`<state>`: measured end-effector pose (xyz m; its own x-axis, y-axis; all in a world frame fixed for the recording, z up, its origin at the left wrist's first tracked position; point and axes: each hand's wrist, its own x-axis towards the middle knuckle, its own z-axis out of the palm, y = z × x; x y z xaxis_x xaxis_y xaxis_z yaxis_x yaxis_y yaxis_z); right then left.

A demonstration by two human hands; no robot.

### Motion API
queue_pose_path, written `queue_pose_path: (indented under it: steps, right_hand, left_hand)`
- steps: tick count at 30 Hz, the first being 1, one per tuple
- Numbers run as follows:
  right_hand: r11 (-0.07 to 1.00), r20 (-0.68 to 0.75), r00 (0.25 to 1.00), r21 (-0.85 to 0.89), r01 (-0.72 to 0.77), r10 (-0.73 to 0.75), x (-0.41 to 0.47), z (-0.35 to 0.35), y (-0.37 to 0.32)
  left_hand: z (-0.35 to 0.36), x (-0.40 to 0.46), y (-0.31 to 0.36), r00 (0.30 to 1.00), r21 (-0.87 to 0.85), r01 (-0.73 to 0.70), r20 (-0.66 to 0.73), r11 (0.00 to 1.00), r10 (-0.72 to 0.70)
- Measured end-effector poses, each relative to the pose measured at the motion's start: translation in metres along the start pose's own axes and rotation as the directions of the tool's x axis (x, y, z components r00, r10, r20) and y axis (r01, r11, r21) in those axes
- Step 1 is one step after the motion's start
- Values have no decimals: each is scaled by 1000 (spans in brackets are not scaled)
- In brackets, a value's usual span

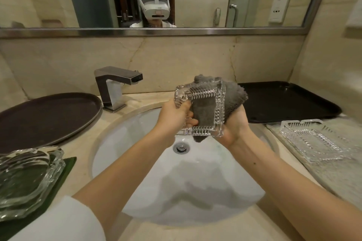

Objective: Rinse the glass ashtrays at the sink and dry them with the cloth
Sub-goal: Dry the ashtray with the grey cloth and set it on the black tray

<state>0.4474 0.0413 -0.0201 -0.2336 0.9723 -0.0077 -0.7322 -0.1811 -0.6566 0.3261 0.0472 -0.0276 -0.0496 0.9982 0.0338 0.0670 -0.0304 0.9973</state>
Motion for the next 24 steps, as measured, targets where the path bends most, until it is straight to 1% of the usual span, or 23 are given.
queue_pose_path:
  steps: [2,4,5,7,9,12,14,15,18,20,22,24]
  right_hand:
    - [999,26,1000,36,6,-7,-6,3,4]
    - [1000,84,996,17,7,-9,-12,4,10]
    - [1000,107,994,6,-9,8,-14,4,13]
    - [999,127,991,-16,-47,48,-14,6,14]
    - [998,88,994,6,-65,64,-7,9,7]
    - [998,19,999,55,-43,42,2,7,-2]
    - [998,27,999,43,-38,37,-1,4,0]
    - [998,42,998,33,-58,56,-3,0,3]
    - [989,43,991,-89,-122,126,-8,-3,12]
    - [979,3,992,-158,-128,130,-8,1,12]
    - [973,-3,997,-222,-70,71,-9,7,10]
    - [927,25,998,-369,61,-56,-7,9,8]
  left_hand:
    - [4,0,2,997,-85,49,-55,995,-54]
    - [1,6,0,984,-145,67,-157,987,-90]
    - [-3,9,1,972,-158,71,-209,985,-103]
    - [-9,11,1,958,-157,71,-264,985,-112]
    - [-10,10,0,961,-129,68,-256,989,-99]
    - [1,2,-6,982,-37,69,-171,997,-74]
    - [5,2,-9,982,22,44,-184,999,-39]
    - [4,3,-8,977,18,39,-208,999,-35]
    - [-5,11,-5,953,-17,45,-298,999,-48]
    - [-9,15,-6,944,-1,42,-328,999,-40]
    - [-8,15,-7,943,1,39,-332,999,-37]
    - [-8,13,-9,942,-10,59,-329,998,-58]
